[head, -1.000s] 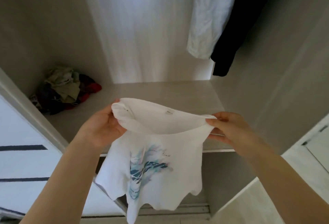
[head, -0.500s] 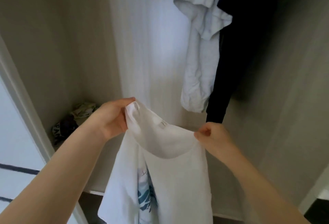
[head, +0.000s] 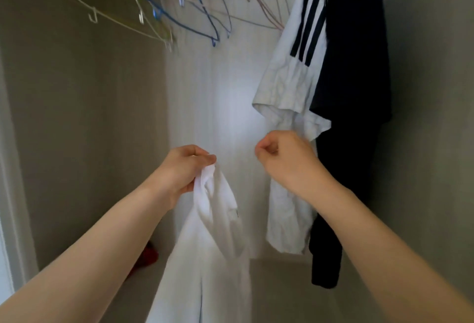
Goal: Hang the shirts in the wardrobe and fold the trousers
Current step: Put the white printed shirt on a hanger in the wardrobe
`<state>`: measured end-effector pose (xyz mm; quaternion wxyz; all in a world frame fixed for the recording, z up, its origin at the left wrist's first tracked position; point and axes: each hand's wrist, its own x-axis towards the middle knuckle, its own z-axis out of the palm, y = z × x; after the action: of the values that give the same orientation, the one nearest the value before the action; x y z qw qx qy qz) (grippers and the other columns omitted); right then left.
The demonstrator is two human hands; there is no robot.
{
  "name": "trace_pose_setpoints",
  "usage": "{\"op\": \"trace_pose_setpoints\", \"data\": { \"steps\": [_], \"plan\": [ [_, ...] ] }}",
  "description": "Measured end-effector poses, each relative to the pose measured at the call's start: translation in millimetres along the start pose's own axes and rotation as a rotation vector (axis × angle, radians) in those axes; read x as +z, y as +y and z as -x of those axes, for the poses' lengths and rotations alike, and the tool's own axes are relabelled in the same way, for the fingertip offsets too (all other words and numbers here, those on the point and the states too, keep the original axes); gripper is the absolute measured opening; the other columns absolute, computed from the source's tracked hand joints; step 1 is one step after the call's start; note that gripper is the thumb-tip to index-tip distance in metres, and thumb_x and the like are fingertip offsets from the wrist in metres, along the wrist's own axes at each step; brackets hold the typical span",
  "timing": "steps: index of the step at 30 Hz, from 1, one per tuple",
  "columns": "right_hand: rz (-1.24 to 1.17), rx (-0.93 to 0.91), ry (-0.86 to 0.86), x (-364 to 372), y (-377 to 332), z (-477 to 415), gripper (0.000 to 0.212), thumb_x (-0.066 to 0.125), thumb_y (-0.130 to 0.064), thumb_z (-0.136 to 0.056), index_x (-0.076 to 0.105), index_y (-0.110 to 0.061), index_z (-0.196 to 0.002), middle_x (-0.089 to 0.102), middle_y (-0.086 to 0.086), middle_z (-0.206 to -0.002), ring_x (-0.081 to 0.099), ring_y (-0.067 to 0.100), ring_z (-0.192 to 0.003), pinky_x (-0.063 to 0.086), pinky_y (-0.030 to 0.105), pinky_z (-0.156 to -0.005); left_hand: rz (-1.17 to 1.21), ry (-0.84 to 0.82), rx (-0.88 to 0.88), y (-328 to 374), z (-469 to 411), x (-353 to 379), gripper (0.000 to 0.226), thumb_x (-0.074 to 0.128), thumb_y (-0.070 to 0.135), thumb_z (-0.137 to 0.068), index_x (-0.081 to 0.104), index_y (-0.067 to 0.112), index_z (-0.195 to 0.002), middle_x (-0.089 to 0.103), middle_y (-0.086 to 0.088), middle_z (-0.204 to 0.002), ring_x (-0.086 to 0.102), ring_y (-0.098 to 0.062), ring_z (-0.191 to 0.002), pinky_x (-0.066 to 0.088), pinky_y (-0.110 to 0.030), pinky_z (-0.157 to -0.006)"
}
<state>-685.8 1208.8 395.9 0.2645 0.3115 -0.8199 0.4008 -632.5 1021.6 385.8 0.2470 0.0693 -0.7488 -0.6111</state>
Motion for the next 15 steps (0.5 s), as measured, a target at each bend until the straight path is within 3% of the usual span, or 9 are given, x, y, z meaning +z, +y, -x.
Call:
{"op": "trace_pose_setpoints", "data": {
  "steps": [4, 9, 12, 15],
  "plan": [
    [0.037, -0.108, 0.098, -15.9, -38.0, -42.4, 0.015, 0.056, -0.018, -0.092, 0.069, -0.012, -0.091, 0.069, 0.001, -0.086, 0.063, 0.015, -0.083, 0.051, 0.024, -0.074, 0.007, 0.022, 0.05, 24.1, -22.3, -6.1, 0.007, 0.064, 0.012, -0.093, 0.064, 0.005, -0.095, 0.064, -0.01, -0.077, 0.06, -0.022, -0.067, 0.052, -0.029, -0.064],
    [0.1, -0.215, 0.239, -37.0, -80.8, -93.6, 0.018, 0.052, -0.017, -0.092, 0.066, -0.008, -0.098, 0.066, 0.008, -0.09, 0.062, 0.021, -0.089, 0.054, 0.032, -0.08, 0.031, 0.017, 0.095, 54.9, -51.6, -16.6, 0.013, 0.065, 0.011, -0.092, 0.066, 0.002, -0.101, 0.066, -0.008, -0.076, 0.062, -0.02, -0.064, 0.053, -0.025, -0.057],
    [0.137, -0.224, 0.332, -53.9, -101.3, -119.9, 0.022, 0.05, -0.015, -0.092, 0.065, 0.001, -0.098, 0.066, 0.013, -0.089, 0.062, 0.026, -0.085, 0.056, 0.036, -0.077, 0.045, 0.009, 0.121, 71.4, -65.8, -20.8, 0.019, 0.066, 0.011, -0.092, 0.065, -0.001, -0.106, 0.066, -0.011, -0.08, 0.061, -0.022, -0.066, 0.054, -0.027, -0.063],
    [0.163, -0.195, 0.407, -70.9, -108.4, -146.1, 0.02, 0.049, -0.014, -0.091, 0.062, 0.001, -0.095, 0.059, 0.011, -0.087, 0.052, 0.024, -0.075, 0.051, 0.031, -0.07, 0.045, 0.001, 0.147, 84.9, -78.3, -22.2, 0.018, 0.066, 0.011, -0.091, 0.066, -0.001, -0.105, 0.066, -0.011, -0.079, 0.062, -0.021, -0.065, 0.054, -0.027, -0.062]
  ]
}}
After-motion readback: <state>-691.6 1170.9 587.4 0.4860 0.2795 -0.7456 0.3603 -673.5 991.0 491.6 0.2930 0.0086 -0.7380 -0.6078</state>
